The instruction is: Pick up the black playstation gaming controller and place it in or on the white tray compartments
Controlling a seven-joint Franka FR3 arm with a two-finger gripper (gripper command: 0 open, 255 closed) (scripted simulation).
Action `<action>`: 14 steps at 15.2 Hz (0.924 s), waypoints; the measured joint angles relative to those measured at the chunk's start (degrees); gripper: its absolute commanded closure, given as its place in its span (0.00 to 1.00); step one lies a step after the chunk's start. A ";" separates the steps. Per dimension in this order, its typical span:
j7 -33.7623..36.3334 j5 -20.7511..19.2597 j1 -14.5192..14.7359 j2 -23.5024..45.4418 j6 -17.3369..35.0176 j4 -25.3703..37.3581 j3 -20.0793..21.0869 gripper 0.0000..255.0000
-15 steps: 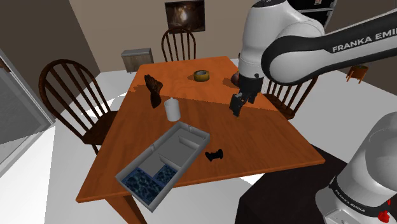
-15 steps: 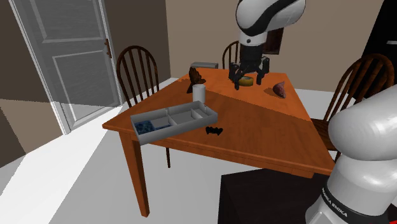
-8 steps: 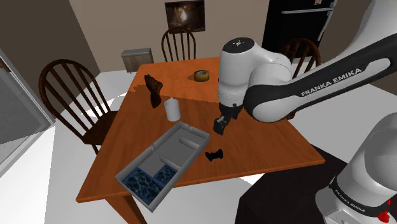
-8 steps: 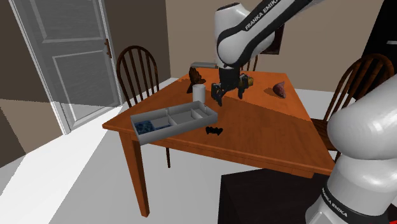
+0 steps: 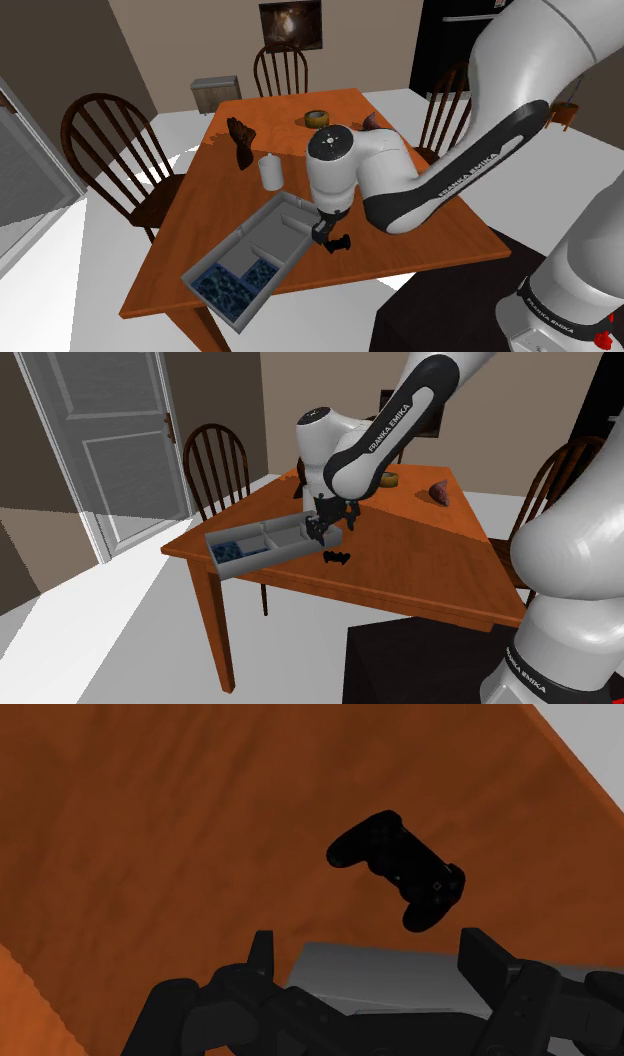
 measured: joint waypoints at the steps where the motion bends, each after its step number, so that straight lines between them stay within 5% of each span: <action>1: 1.96 -2.58 -0.08 1.91 0.14 0.76 0.17 0.00; 7: 8.30 -11.28 -0.08 8.28 1.88 2.15 -1.08 0.00; 14: 9.50 -13.24 -0.10 9.64 2.42 2.37 -1.69 0.00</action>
